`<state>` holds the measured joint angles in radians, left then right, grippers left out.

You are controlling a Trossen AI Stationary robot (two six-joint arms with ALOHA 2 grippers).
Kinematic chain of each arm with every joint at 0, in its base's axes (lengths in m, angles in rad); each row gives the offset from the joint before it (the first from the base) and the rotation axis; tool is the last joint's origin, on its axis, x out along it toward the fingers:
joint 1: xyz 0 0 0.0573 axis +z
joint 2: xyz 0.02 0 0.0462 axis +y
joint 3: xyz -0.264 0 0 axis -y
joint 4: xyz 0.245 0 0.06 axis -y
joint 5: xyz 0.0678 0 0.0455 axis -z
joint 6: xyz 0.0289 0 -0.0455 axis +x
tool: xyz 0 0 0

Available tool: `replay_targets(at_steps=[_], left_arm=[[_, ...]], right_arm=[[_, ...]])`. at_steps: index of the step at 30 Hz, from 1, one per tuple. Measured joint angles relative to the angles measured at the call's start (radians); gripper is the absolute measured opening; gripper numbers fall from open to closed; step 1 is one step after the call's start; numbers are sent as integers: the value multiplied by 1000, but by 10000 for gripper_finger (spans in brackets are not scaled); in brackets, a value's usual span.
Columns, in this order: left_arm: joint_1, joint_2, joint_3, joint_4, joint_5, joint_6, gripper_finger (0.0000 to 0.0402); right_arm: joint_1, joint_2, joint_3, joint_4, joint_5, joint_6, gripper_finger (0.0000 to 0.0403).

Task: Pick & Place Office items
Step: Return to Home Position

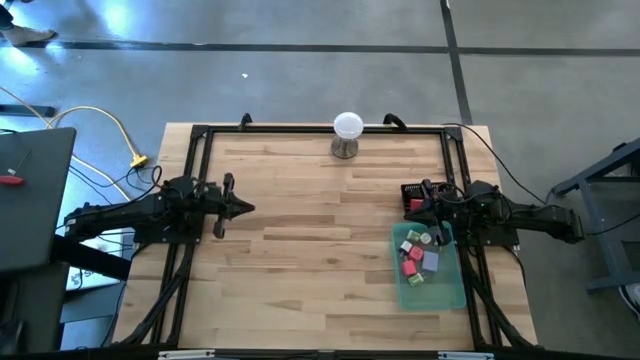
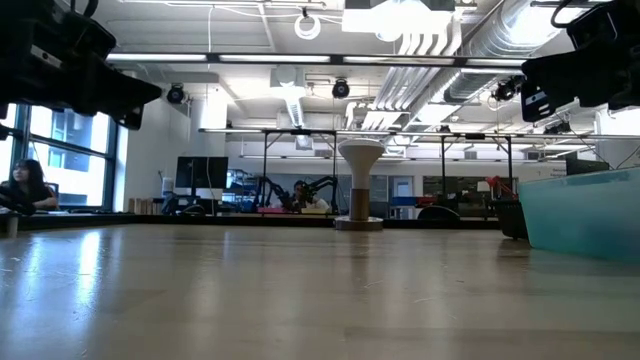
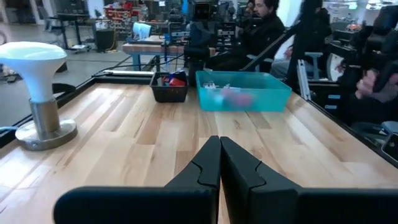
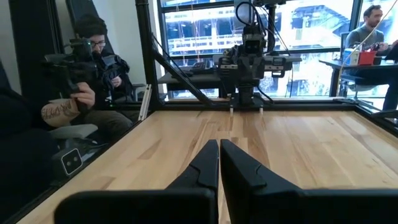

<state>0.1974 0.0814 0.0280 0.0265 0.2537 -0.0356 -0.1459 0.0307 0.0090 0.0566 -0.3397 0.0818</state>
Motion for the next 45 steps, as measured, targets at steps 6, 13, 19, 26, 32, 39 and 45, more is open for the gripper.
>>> replay_targets(at_steps=[6, 13, 19, 26, 32, 39, 45], left_arm=[[0, 0, 0, 2, -61, -44, 1], [0, 0, 0, 9, -130, -40, 1], [0, 0, 0, 15, -130, -119, 1], [0, 0, 0, 15, -130, -120, 1], [0, 0, 0, 15, -131, -123, 1], [0, -14, 0, 17, -131, -122, 1], [0, -46, 0, 21, -131, -122, 1]], right_arm=[[0, 1, 0, 1, 0, -6, 3], [0, 3, 0, 1, 0, -34, 3], [0, 3, 0, 5, 0, -34, 3], [0, 3, -1, 8, 0, -34, 3], [0, 3, -1, 8, 0, -34, 3], [0, 3, -1, 8, 0, -33, 3], [0, 3, -1, 8, 0, -33, 3]])
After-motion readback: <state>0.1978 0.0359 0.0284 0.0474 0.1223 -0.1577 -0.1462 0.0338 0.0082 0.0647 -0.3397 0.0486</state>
